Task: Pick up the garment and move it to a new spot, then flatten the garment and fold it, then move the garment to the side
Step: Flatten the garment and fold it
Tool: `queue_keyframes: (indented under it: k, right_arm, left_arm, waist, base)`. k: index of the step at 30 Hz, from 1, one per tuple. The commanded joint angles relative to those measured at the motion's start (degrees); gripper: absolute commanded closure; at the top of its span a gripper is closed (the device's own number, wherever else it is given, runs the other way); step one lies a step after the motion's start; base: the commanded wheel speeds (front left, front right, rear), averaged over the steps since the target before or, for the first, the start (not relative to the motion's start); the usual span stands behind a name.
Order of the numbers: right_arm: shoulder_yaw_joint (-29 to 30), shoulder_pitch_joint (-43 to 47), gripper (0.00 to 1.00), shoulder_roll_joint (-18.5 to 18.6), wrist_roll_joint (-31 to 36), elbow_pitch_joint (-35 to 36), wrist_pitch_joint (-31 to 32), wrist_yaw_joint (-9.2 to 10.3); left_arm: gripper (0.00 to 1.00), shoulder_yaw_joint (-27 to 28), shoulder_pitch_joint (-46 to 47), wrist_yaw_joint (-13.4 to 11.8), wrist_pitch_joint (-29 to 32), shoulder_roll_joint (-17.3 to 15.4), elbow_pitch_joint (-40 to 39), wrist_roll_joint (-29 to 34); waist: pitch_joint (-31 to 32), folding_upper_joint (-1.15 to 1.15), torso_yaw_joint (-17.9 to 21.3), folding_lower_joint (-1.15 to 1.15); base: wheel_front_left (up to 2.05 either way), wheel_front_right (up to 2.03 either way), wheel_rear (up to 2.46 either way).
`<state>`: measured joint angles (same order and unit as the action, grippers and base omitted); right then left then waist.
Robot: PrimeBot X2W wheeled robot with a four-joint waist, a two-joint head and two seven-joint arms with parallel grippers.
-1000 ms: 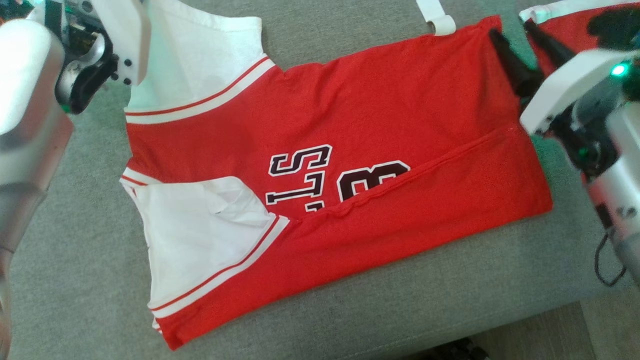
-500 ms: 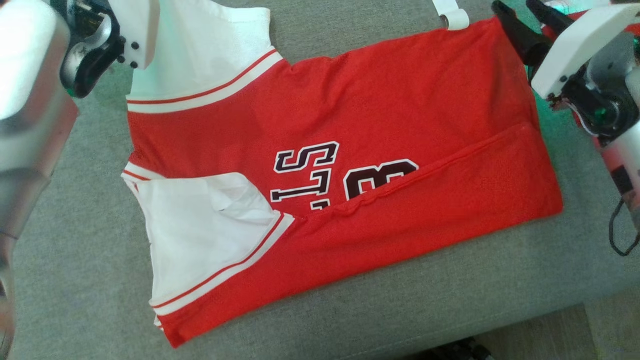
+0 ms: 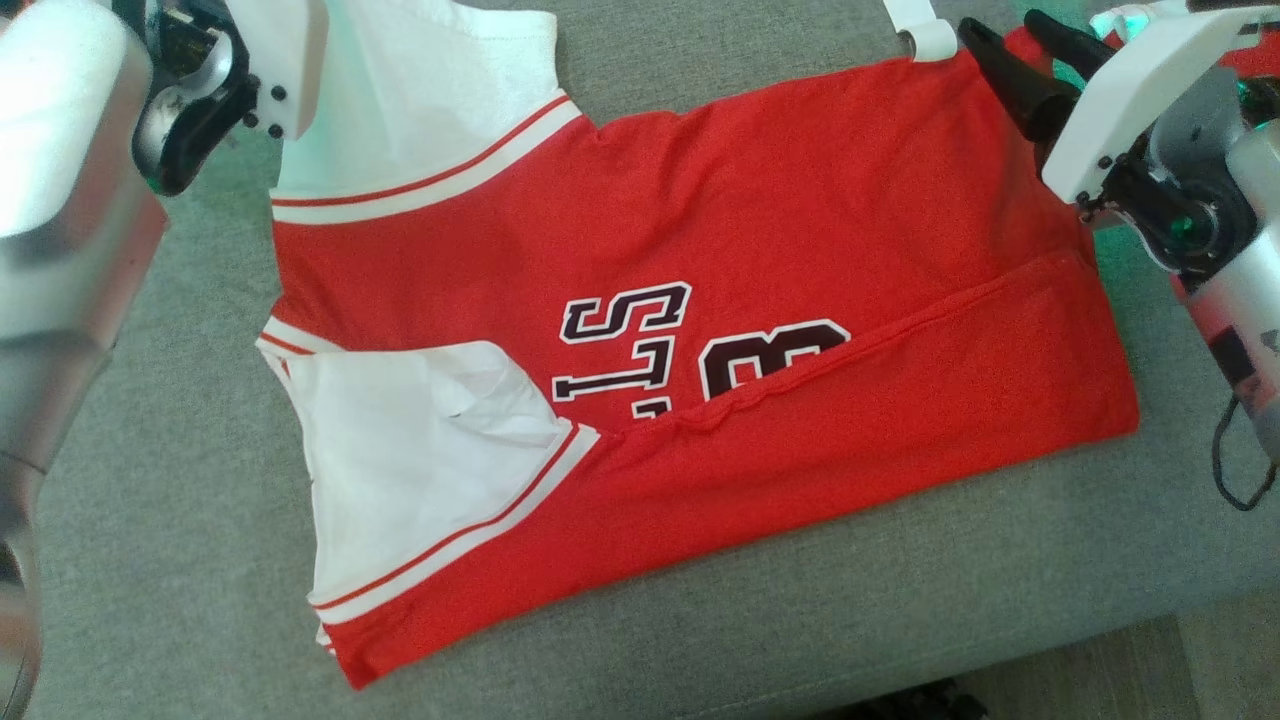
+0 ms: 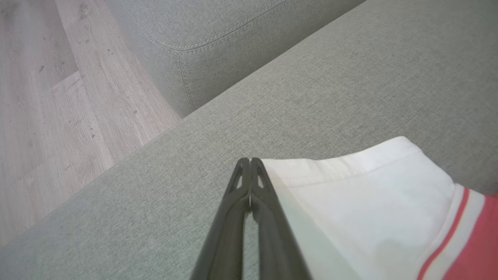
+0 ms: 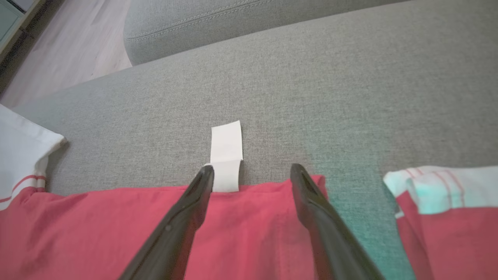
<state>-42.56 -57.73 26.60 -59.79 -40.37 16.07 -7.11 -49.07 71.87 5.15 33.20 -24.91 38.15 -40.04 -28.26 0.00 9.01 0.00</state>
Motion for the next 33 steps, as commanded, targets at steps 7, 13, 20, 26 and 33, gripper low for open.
queue_keyframes:
  k: [7, 13, 20, 26, 33]
  right_arm:
    - [-2.38, -1.68, 0.00, 1.63, 0.43, -2.41, -0.75, -0.37]
    - [-2.72, -2.16, 0.00, 1.84, 0.86, -4.59, -1.00, -0.37]
    - [-2.93, -2.96, 0.06, 1.01, 0.32, -6.54, -1.50, -0.37]
    - [-3.61, -3.59, 1.00, 0.91, -0.22, -7.34, -1.57, -0.37]
    - [-3.63, -5.06, 1.00, 1.32, -0.40, -7.82, -4.32, -0.37]
  left_arm:
    - [1.00, 1.29, 3.61, 0.56, -0.64, -1.79, 0.08, -0.30]
    - [1.00, 1.04, 3.52, 0.71, -0.99, -2.00, 0.60, -0.44]
    - [1.00, 0.70, 4.26, 0.84, -1.27, -1.50, 0.95, -0.57]
    - [1.00, 0.39, 4.83, 0.89, -1.52, -1.17, 1.43, -0.56]
    - [1.00, 0.39, 5.49, 0.87, -5.00, -1.79, 1.76, 0.44]
  waist:
    - [0.92, 0.00, -0.15, 0.00]
    - [1.47, 0.00, -0.02, 0.00]
    - [1.09, 0.00, -0.39, 0.00]
    - [0.76, 0.00, -0.83, 0.00]
    - [0.86, 0.00, -0.93, 0.00]
  base:
    - [0.00, 0.00, 0.00]
    - [0.00, 0.00, 0.00]
    - [0.00, 0.00, 0.00]
    - [0.00, 0.00, 0.00]
    - [0.00, 0.00, 0.00]
